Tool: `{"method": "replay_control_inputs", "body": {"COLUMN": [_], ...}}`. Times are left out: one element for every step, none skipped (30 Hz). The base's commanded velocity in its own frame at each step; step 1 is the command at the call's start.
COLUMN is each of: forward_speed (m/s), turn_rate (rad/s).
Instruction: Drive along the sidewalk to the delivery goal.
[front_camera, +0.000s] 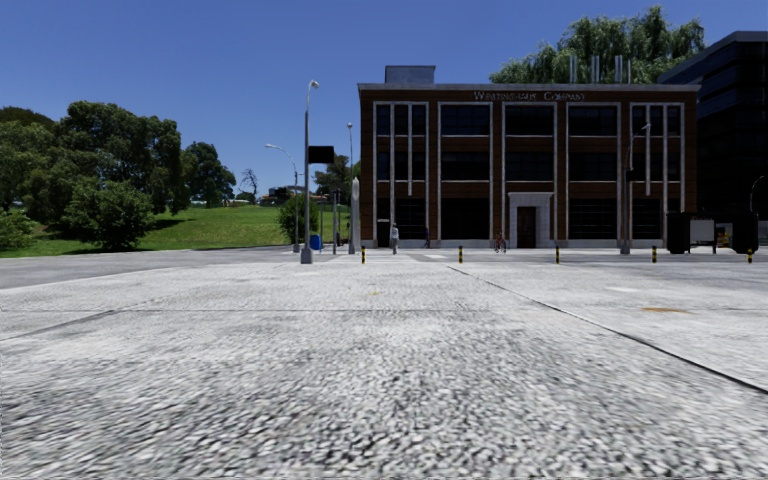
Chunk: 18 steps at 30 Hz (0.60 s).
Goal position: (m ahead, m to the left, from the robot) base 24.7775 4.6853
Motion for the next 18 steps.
{"method": "replay_control_inputs", "body": {"forward_speed": [1.94,1.94,1.94,1.94,1.94,1.94,1.94,1.94,1.94,1.94,1.94,1.94,1.94,1.94,1.94,1.94,1.94,1.94], "turn_rate": [0.00,0.00,0.00,0.00,0.00,0.00,0.00,0.00,0.00,0.00,0.00,0.00,0.00,0.00,0.00,0.00,0.00,0.00]}}
